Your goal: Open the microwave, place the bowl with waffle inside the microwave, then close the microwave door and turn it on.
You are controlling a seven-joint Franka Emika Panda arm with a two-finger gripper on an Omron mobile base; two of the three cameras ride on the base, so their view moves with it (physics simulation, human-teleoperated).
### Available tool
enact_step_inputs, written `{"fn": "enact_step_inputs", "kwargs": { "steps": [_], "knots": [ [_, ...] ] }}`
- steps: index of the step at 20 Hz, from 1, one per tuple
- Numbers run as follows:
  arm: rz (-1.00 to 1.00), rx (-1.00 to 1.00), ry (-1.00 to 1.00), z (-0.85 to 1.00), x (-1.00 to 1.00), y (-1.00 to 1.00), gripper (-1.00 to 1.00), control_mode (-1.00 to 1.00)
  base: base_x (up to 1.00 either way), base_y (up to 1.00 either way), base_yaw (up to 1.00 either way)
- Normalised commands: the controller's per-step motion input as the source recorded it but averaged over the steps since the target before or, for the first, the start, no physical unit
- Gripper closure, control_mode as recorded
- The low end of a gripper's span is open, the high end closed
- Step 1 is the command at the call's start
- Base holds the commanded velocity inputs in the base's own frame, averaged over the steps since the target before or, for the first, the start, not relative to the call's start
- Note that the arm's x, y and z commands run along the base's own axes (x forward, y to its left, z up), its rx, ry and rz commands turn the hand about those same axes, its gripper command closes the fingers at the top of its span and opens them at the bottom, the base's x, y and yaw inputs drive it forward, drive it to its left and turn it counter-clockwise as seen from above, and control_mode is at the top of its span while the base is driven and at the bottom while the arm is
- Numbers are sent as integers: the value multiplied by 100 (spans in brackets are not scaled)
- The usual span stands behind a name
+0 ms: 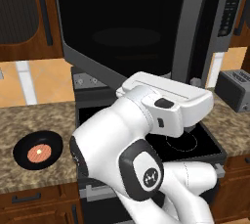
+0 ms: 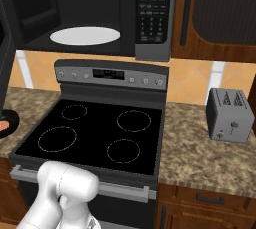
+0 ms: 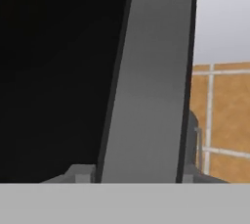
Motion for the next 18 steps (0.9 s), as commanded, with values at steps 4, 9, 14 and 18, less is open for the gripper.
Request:
{"fn": "enact_step_inputs", "kwargs": {
  "steps": [4,9,14,18],
  "knots": [
    [-6,1,-12,-17,1,0,-100,-100,0,0,0],
    [-3,0,-1,3,0,0,-100,-100,0,0,0],
    [2,0,4,3,-18,10,-100,-100,0,0,0],
    [4,0,8,0,-48,27,-100,-100,0,0,0]
  ]
}}
